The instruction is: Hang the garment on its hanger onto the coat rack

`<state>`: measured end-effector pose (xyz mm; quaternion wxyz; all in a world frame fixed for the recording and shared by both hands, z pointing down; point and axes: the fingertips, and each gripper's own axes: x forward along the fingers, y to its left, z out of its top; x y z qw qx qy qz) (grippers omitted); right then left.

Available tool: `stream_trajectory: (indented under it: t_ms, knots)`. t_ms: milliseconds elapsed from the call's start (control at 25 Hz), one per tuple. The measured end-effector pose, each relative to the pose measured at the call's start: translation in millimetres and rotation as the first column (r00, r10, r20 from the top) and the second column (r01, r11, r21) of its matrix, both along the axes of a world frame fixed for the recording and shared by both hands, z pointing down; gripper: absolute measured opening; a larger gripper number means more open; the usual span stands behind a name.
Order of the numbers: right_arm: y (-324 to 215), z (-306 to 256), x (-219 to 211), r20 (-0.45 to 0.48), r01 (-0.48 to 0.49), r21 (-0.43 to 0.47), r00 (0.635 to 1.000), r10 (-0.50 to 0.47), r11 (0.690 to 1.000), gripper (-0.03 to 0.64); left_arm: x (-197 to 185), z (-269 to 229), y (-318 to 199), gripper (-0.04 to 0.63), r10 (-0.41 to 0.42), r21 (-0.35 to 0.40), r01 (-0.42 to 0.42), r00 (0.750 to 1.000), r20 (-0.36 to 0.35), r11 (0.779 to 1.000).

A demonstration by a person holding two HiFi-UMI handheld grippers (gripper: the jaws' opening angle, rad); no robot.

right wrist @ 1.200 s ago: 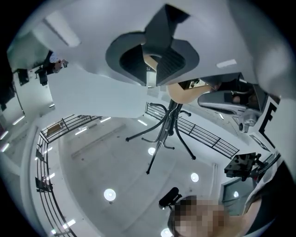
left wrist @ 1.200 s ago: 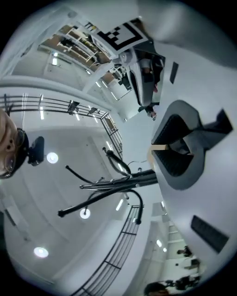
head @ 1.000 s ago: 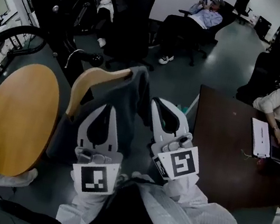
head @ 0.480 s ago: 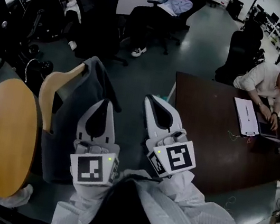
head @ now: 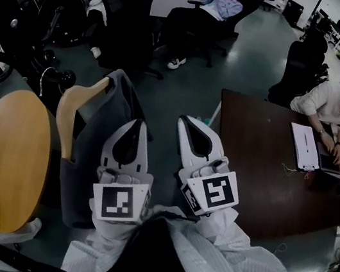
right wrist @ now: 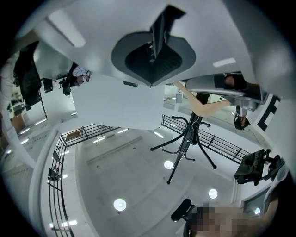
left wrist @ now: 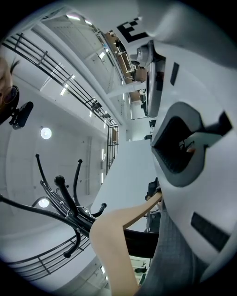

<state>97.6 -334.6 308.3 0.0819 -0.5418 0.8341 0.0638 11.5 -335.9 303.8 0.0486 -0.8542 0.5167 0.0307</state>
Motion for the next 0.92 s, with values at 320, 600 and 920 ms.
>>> stream_trajectory:
  t_ms: [320,600,920]
  knots:
    - [-4.7,-1.8,-8.3,-0.02,0.004,-0.004,1.0,-0.005,1.0,0.0,-4.5,-0.2,-4.2,0.005,0.003,-0.006,-0.003,1.0,0.018,1.0]
    - [-5.5,-1.8,-2.8,-0.015,0.003,-0.004,1.0,-0.003,1.0,0.0,-2.9,-0.4,-5.8,0.005,-0.006,-0.007,0.006,1.0,0.016,1.0]
    - [-4.5,2.1,-9.2,-0.027,0.023,-0.009,0.999,-0.024,1.0,0.001,-7.6,0.9,-6.6,0.005,-0.021,-0.008,0.021,1.0,0.013,1.0]
